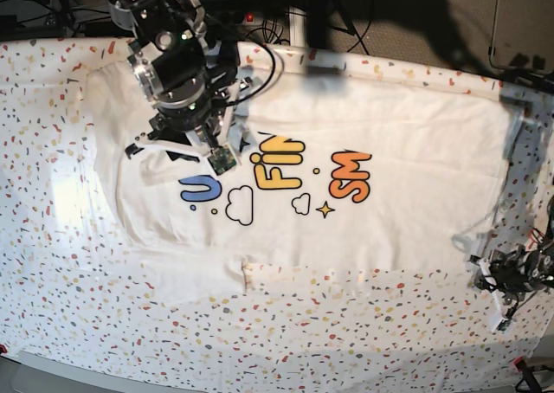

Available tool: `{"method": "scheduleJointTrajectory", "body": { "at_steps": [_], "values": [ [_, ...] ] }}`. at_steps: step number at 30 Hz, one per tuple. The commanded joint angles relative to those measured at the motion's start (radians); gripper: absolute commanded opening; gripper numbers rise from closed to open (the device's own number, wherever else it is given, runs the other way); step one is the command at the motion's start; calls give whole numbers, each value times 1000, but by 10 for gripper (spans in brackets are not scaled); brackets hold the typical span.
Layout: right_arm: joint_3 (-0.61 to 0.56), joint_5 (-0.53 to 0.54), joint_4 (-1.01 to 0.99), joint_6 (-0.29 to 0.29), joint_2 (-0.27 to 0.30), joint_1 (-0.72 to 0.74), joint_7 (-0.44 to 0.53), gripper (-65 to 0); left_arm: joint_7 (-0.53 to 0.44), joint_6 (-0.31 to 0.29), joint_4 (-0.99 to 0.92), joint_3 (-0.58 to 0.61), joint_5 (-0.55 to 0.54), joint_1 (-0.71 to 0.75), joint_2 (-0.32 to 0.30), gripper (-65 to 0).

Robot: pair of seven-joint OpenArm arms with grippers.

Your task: Fold the T-shirt properly

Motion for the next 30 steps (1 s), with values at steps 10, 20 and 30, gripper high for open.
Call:
{"method": "scheduleJointTrajectory", "body": {
  "at_steps": [10, 20, 30],
  "values": [
    [3, -10, 21, -8, -27, -20, -29, -479, -249, -13, -294, -5, -26, -60, 67, -510],
    [3, -10, 22, -8, -38, -26, -51, -479, -330, 166, -294, -5, -26, -61, 48, -510],
    [3, -10, 22, -8, -37, -25, -51, -479, -284, 166, -280, -5, 56, -63, 32, -507]
  ]
}}
